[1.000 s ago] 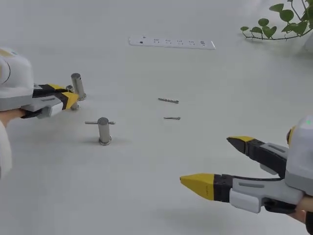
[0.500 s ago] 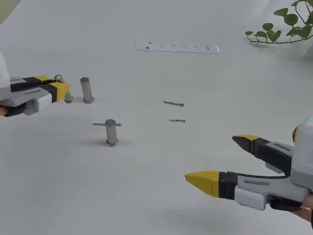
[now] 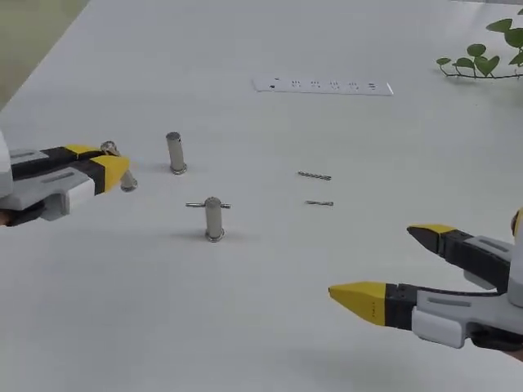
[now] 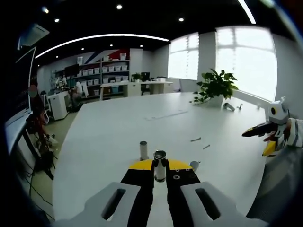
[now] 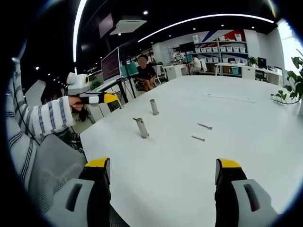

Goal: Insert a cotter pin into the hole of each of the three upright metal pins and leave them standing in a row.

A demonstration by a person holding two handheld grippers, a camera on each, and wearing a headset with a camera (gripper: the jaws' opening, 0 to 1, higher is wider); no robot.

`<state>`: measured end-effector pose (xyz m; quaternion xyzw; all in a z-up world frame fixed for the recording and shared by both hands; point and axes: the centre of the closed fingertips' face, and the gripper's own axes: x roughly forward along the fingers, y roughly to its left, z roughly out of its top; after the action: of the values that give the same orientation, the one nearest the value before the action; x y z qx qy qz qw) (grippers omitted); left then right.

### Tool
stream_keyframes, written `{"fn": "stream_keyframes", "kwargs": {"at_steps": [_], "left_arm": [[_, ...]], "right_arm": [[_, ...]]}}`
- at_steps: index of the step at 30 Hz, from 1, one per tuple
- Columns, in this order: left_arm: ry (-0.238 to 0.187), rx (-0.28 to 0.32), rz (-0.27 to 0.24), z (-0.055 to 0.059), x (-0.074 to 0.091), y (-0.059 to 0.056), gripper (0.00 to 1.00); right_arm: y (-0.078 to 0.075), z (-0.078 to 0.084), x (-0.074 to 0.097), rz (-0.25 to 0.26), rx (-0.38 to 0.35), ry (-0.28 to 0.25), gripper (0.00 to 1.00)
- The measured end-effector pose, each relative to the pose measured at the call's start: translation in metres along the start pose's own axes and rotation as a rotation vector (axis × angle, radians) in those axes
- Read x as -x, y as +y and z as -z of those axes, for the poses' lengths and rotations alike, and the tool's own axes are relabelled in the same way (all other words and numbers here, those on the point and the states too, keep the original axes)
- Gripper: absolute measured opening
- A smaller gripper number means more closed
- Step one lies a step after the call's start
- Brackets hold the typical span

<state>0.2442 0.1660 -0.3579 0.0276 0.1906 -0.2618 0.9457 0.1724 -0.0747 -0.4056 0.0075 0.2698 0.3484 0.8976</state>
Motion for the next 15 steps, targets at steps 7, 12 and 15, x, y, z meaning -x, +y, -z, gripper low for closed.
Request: {"fn": "stream_keyframes", "kwargs": {"at_steps": [7,12,15], "left_arm": [[0.002,0.011,0.031,0.005,0.001,-0.035,0.05],[0.021,-0.017,0.088,0.015,-0.006,-0.061,0.05],[0.041,-0.044,0.116,0.023,-0.011,-0.073,0.05]], "right_arm": [[0.001,0.005,-0.001,0.000,-0.002,0.004,0.90],[0.006,0.007,-0.002,-0.013,0.006,0.008,0.90],[0.009,0.007,-0.002,-0.021,0.009,0.008,0.90]]}}
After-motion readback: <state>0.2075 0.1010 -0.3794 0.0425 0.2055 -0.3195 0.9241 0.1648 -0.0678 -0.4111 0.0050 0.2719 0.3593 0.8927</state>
